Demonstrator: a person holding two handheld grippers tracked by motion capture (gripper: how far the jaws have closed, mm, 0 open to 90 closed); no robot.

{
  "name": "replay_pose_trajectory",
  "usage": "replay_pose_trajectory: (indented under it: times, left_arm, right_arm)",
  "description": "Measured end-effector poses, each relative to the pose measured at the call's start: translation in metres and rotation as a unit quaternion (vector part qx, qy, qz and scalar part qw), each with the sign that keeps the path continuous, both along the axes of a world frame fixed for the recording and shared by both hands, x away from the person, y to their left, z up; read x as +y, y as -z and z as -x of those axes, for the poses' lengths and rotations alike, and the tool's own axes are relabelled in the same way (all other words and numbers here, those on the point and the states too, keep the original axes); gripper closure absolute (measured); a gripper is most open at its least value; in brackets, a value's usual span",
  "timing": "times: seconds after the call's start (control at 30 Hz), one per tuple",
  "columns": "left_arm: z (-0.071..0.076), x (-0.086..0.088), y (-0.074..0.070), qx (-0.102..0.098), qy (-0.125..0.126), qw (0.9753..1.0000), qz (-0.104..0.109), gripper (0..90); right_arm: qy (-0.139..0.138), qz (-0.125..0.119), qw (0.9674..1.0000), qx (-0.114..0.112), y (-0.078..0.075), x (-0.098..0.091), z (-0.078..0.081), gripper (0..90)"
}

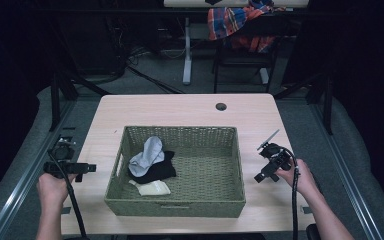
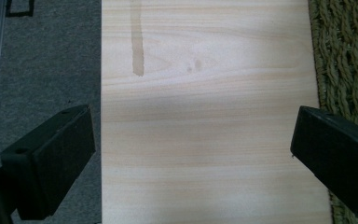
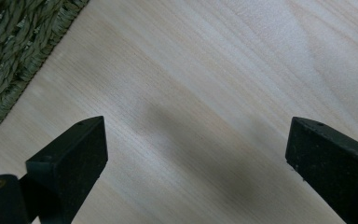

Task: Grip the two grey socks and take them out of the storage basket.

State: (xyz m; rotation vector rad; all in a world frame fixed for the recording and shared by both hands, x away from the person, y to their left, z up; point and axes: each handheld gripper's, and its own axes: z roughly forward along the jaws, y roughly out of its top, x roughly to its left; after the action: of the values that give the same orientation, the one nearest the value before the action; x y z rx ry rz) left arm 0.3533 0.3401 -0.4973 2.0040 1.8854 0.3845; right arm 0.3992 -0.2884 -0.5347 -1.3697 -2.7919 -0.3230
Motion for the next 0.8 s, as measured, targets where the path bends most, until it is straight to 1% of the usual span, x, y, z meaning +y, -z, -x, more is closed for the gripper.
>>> replay_pose_trajectory:
  times: [0.1,0.13,0.17,0.2,0.23,0.27,0.3,0.4,0.43,0.47,0.53,0.57,0.6,0.7,0.73,0.77,0.8]
  left_arm:
    - [0.001,-0.003,-0.004,-0.002,-0.001,1.0,-0.007,0.0]
    - [0.001,-0.004,-0.006,-0.006,0.0,1.0,-0.006,0.0]
    - [0.001,-0.004,-0.007,-0.005,0.002,1.0,-0.007,0.0]
    - [0.001,-0.006,-0.008,-0.008,0.004,0.9999,-0.009,0.0]
    - [0.001,-0.007,-0.01,-0.01,0.007,0.9999,-0.009,0.0]
    - [0.001,-0.009,-0.011,-0.009,0.009,0.9999,-0.009,0.0]
    - [0.001,-0.01,-0.013,-0.011,0.011,0.9998,-0.01,0.0]
    - [0.0,-0.013,-0.019,-0.018,0.019,0.9996,-0.013,0.0]
    - [0.0,-0.014,-0.022,-0.02,0.018,0.9996,-0.012,0.0]
    - [0.0,-0.015,-0.025,-0.024,0.019,0.9995,-0.011,0.0]
    - [0.0,-0.016,-0.029,-0.027,0.017,0.9994,-0.013,0.0]
    - [0.0,-0.017,-0.032,-0.028,0.017,0.9993,-0.015,0.0]
    - [0.001,-0.017,-0.033,-0.03,0.02,0.9993,-0.015,0.0]
    - [0.001,-0.02,-0.04,-0.033,0.026,0.9991,-0.009,0.0]
    - [0.001,-0.022,-0.042,-0.036,0.027,0.9989,-0.011,0.0]
    - [0.001,-0.025,-0.045,-0.034,0.03,0.9989,-0.012,0.0]
    - [0.001,-0.027,-0.047,-0.036,0.032,0.9988,-0.013,0.0]
  right_arm:
    - [-0.002,0.003,1.0,-0.001,-0.002,0.0,0.0,6.7]
    - [-0.008,0.006,0.9999,-0.004,-0.003,0.0,0.0,6.9]
    - [0.003,-0.006,0.9999,-0.008,-0.002,-0.001,0.001,6.9]
    - [0.003,-0.006,0.9999,-0.008,-0.002,-0.001,0.001,6.9]
    - [-0.01,0.01,0.9999,0.006,-0.004,-0.003,-0.001,6.9]
    - [-0.01,0.01,0.9999,0.006,-0.004,-0.003,-0.001,6.9]
    - [0.003,0.0,1.0,0.0,-0.001,-0.002,0.0,6.9]
    - [0.003,0.0,1.0,-0.001,-0.002,-0.002,0.0,6.9]
    - [0.004,-0.002,1.0,-0.003,-0.002,-0.002,0.0,6.9]
    - [0.015,-0.011,0.9998,-0.008,0.0,-0.002,0.001,6.9]
    - [0.01,-0.005,0.9999,-0.002,0.001,-0.003,0.0,6.9]
    - [0.014,-0.002,0.9999,-0.003,0.0,-0.004,0.0,6.9]
    - [0.004,0.003,1.0,-0.001,-0.001,-0.004,-0.001,6.9]
    - [-0.003,0.01,0.9999,0.005,-0.003,-0.004,-0.002,6.9]
    - [0.031,-0.023,0.9991,-0.016,0.004,-0.001,0.003,6.9]
    - [0.025,-0.017,0.9995,-0.013,0.003,-0.002,0.002,7.0]
    - [-0.006,0.007,0.9999,0.007,-0.002,-0.003,-0.002,7.2]
